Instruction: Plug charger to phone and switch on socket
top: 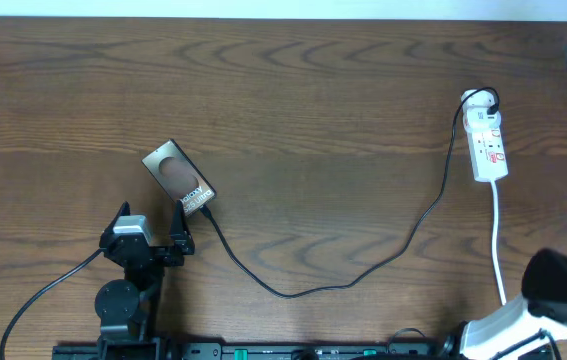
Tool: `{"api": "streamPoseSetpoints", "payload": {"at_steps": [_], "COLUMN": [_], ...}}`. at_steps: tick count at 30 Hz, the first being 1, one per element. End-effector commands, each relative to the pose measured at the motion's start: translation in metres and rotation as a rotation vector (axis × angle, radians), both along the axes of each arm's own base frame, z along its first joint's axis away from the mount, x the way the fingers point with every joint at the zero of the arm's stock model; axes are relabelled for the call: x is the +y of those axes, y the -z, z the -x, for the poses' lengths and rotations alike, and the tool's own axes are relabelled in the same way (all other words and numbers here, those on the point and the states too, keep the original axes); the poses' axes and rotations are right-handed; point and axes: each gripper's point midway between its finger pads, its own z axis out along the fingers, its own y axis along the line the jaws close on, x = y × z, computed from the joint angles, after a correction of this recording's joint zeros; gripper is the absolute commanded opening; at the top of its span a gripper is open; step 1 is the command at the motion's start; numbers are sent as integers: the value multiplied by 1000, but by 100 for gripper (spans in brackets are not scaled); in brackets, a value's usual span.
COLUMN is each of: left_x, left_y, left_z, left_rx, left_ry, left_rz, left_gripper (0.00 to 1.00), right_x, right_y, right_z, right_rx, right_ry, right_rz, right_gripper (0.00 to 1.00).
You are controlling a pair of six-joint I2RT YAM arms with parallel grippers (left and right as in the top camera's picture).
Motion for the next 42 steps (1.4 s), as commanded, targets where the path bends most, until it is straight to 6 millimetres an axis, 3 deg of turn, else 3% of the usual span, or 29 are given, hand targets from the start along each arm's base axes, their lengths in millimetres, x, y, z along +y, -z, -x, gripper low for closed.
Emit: {"api": "streamPoseSetpoints", "payload": {"at_steps": [1,9,16,31,42], "left_x": [1,1,1,1,1], "left_y": [15,15,15,15,15], "left_z": [1,1,1,1,1], "left_rx": [47,47,47,47,47], "left_ry": [-4,-4,-4,-4,-4], "left_rz": [2,2,2,2,3], "left_gripper": [89,89,89,89,89], "right_x": [30,92,132,140,139], "right_y": [-1,42,75,133,182], "right_z": [-1,-20,7,109,147], "right_rx": [-52,-253,-431,-734,-860], "right_ry": [-78,-231,-316,-300,-274], "right_rz": [19,74,106,184,222], "right_gripper": [99,99,99,99,99]}}
